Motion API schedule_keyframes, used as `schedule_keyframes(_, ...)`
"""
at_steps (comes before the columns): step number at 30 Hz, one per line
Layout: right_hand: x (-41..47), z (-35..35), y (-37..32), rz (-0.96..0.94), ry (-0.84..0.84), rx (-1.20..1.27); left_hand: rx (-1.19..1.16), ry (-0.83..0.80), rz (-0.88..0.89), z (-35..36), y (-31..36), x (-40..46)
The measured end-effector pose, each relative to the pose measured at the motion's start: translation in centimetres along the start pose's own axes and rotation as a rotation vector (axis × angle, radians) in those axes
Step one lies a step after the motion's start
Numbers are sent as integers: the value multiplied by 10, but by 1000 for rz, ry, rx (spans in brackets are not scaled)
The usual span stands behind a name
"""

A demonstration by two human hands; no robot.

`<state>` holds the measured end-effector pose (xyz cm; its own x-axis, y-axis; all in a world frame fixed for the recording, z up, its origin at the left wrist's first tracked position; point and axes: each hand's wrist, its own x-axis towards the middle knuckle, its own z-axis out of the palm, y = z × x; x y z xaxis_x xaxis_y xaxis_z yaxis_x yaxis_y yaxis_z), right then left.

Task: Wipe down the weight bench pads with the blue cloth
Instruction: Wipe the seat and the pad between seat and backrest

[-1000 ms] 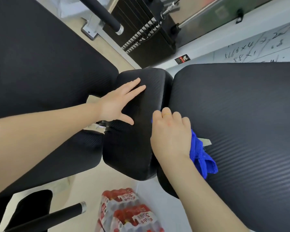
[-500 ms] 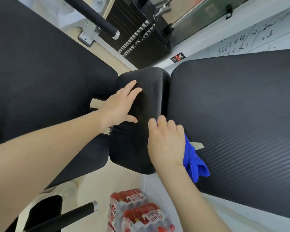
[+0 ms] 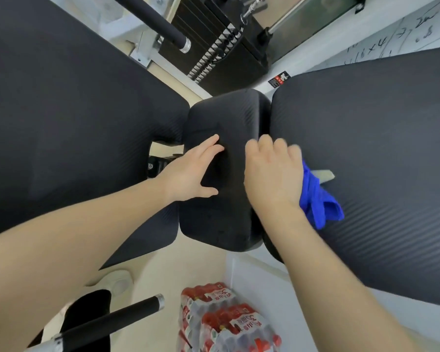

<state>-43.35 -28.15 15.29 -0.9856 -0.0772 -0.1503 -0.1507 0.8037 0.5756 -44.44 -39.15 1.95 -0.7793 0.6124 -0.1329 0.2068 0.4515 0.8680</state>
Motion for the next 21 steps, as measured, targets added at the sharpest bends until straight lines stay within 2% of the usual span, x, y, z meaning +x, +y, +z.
schedule_keyframes(2,-37,3,-5,21,-37,67,-2,14,-13,0,-1,1)
schedule_keyframes(5,-77,-1,-5,-6,-191,156,60,23,-27,-5,2,7)
schedule_keyframes(7,-81,1,-4,-19,-205,187,103,13,-36,-7,4,8)
schedule_keyframes(12,-7,1,-6,-67,-6,157,175,-38,23,-19,3,16)
schedule_keyframes(15,71,-1,-1,-114,-32,137,390,-36,23,-43,-20,31)
schedule_keyframes(18,121,-1,-1,24,2,158,614,-13,-122,-72,-57,46)
schedule_keyframes(21,114,11,-29,-41,-38,152,843,-102,-315,-93,-82,54)
